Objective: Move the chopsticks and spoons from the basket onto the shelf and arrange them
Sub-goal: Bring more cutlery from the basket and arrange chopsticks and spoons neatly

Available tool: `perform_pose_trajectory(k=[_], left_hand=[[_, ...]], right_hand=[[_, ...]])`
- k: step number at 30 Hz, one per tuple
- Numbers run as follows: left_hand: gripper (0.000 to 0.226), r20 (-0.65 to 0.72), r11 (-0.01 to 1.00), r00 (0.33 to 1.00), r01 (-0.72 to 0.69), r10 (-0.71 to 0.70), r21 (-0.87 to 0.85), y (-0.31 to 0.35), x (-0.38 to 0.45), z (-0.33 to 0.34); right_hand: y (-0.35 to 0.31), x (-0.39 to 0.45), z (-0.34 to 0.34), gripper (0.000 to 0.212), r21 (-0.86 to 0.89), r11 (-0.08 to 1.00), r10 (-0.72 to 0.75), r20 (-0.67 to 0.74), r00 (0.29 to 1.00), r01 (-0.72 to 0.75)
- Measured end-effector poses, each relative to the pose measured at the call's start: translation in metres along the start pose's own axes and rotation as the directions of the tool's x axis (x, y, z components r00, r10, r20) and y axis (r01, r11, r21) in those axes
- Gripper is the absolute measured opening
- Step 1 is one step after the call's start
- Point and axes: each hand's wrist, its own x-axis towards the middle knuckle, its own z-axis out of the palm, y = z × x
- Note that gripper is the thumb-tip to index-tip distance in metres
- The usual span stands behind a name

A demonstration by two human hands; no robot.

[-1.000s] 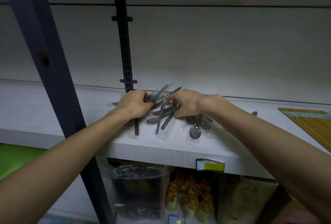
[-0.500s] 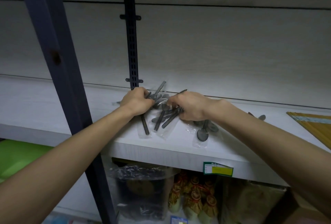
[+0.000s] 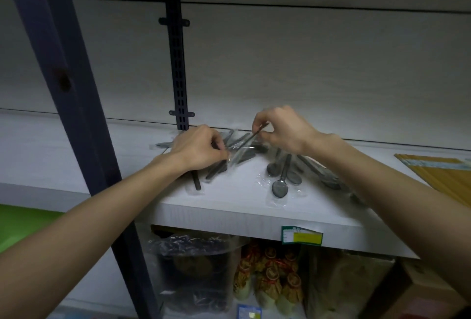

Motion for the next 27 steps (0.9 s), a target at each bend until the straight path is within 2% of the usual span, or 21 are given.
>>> perform_pose_trajectory(k=[2, 4, 6, 8, 10, 13, 18, 19, 21, 23, 25, 27], left_hand=[[0.042, -0.016, 0.998, 1.000, -0.019, 0.020, 0.055, 0.004, -0.003, -0.001], [0.053, 0.029, 0.992, 0.999, -0.016, 0.012, 0.126, 0.009, -0.005, -0.005], [0.054, 0.108, 0.987, 0.994, 0.012, -0.030, 0.158, 0.013, -0.002, -0.009], [0.048, 0.169, 0.986, 0.984, 0.025, -0.053, 0.167, 0.015, 0.001, -0.013], [0.039, 0.204, 0.986, 0.979, -0.003, -0.031, 0.164, 0.018, 0.003, -0.015], [0.030, 0.176, 0.995, 0.984, -0.021, 0.004, 0.099, 0.020, 0.006, -0.019], [0.030, 0.028, 0.990, 0.990, -0.135, 0.136, -0.040, 0.023, 0.016, -0.038], [0.025, 0.006, 0.985, 0.986, -0.165, 0.165, -0.060, 0.026, 0.018, -0.042], [0.013, -0.065, 0.969, 0.971, -0.235, 0.230, -0.075, 0.032, 0.021, -0.046], [0.005, -0.129, 0.959, 0.957, -0.270, 0.259, -0.081, 0.033, 0.024, -0.047], [0.009, -0.165, 0.964, 0.957, -0.255, 0.241, -0.075, 0.025, 0.026, -0.044], [0.012, -0.174, 0.973, 0.962, -0.223, 0.210, -0.056, 0.014, 0.025, -0.041]], right_hand=[[0.003, -0.007, -0.010, 0.011, 0.094, 0.994, 0.063, -0.055, 0.997, -0.058], [0.005, -0.013, -0.017, 0.012, 0.167, 0.975, 0.163, -0.091, 0.982, -0.146], [0.007, -0.019, -0.020, 0.027, 0.286, 0.919, 0.293, -0.030, 0.956, -0.272], [0.009, -0.027, -0.022, 0.051, 0.408, 0.809, 0.417, 0.109, 0.902, -0.423], [0.011, -0.036, -0.025, 0.058, 0.397, 0.756, 0.495, 0.174, 0.851, -0.521], [0.016, -0.048, -0.026, 0.051, 0.325, 0.744, 0.538, 0.226, 0.812, -0.583], [0.015, -0.064, -0.034, 0.027, 0.226, 0.804, 0.469, 0.328, 0.820, -0.550], [0.015, -0.064, -0.037, 0.027, 0.222, 0.810, 0.470, 0.306, 0.828, -0.542], [0.017, -0.059, -0.037, 0.024, 0.126, 0.863, 0.469, 0.156, 0.869, -0.488], [0.014, -0.049, -0.031, 0.016, 0.042, 0.921, 0.388, 0.008, 0.922, -0.388], [0.004, -0.037, -0.018, 0.010, 0.049, 0.968, 0.245, 0.048, 0.968, -0.248], [-0.008, -0.025, 0.001, 0.018, 0.035, 0.989, 0.138, 0.186, 0.973, -0.147]])
